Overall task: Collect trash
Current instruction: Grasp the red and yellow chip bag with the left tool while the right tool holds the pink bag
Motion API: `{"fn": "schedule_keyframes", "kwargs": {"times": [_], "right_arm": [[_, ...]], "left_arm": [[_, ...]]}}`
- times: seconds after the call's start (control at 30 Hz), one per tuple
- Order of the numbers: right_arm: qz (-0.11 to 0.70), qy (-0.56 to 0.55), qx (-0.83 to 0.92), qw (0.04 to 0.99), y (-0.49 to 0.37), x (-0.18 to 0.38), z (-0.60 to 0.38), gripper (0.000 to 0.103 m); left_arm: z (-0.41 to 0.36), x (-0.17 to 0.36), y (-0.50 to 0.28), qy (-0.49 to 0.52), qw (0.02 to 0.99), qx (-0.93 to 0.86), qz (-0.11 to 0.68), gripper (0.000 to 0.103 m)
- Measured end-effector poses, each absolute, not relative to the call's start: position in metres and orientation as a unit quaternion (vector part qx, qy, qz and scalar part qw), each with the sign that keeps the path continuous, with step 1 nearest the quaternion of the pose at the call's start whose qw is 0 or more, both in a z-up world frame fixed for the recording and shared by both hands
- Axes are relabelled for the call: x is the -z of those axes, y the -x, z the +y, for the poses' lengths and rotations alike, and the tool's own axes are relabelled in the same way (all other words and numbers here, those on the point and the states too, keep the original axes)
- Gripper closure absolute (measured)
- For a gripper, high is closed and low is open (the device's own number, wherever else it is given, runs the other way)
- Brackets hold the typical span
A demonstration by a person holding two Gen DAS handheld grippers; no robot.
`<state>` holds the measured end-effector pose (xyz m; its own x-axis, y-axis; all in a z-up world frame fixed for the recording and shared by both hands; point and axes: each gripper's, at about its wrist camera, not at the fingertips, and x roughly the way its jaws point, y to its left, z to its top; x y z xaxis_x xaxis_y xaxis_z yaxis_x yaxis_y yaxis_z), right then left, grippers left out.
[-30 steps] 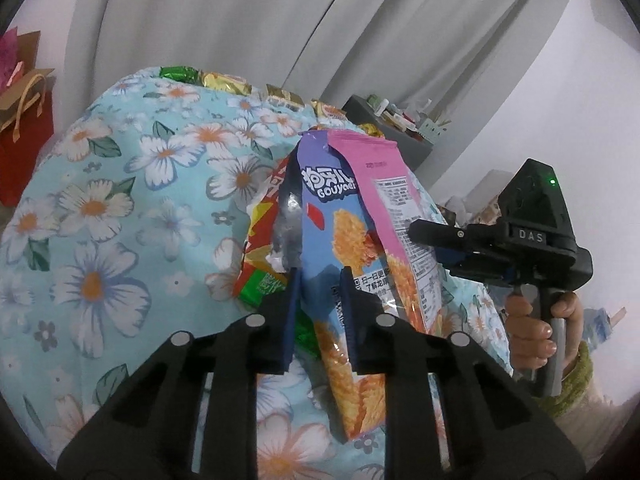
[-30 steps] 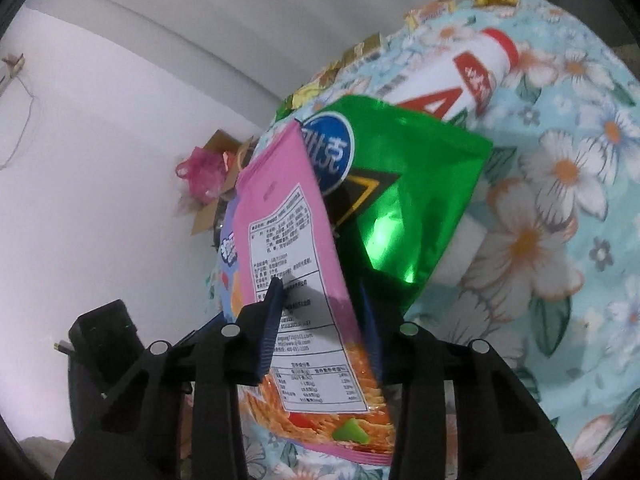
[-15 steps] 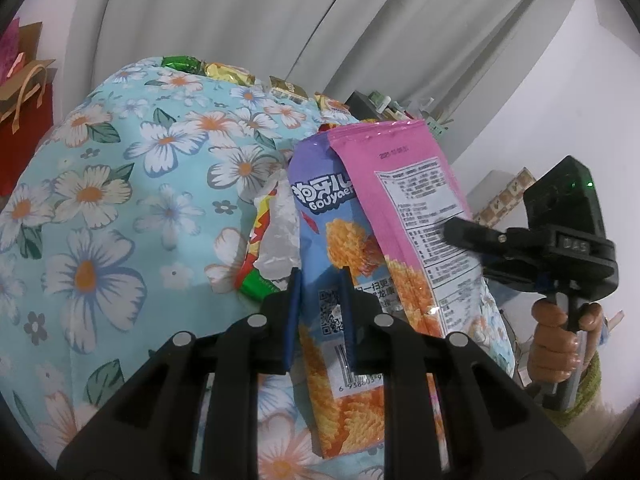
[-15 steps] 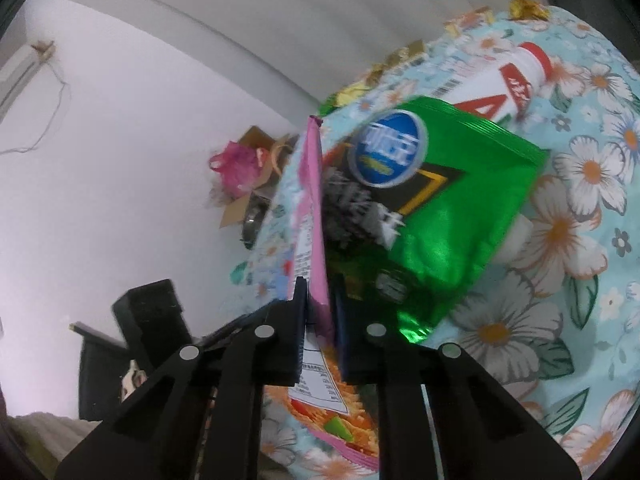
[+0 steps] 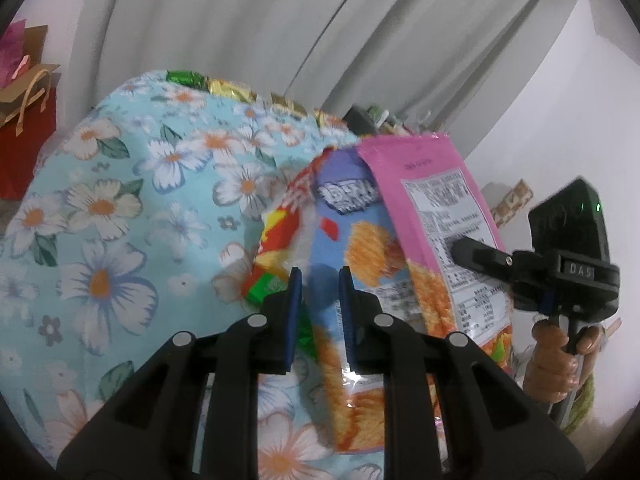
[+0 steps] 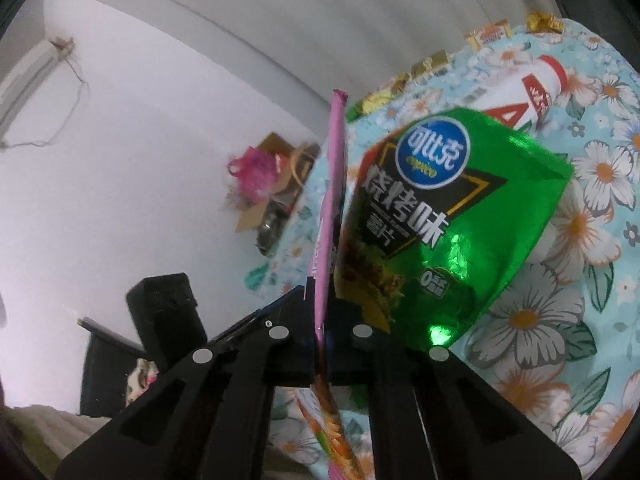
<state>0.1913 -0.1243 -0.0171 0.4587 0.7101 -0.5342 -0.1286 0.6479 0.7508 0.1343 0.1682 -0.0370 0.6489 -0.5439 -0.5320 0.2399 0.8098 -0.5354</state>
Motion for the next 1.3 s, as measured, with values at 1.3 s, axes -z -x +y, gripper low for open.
{"fn": "schedule_keyframes", "kwargs": {"times": [1.3], "right_arm": [[0.454,-0.378,-0.141,0.794,-0.146,0.06,-0.212,0.1]], "left_arm": [[0.184,0.041,-0.209,0.424,0.716,0.409,0.375,0.055]]}}
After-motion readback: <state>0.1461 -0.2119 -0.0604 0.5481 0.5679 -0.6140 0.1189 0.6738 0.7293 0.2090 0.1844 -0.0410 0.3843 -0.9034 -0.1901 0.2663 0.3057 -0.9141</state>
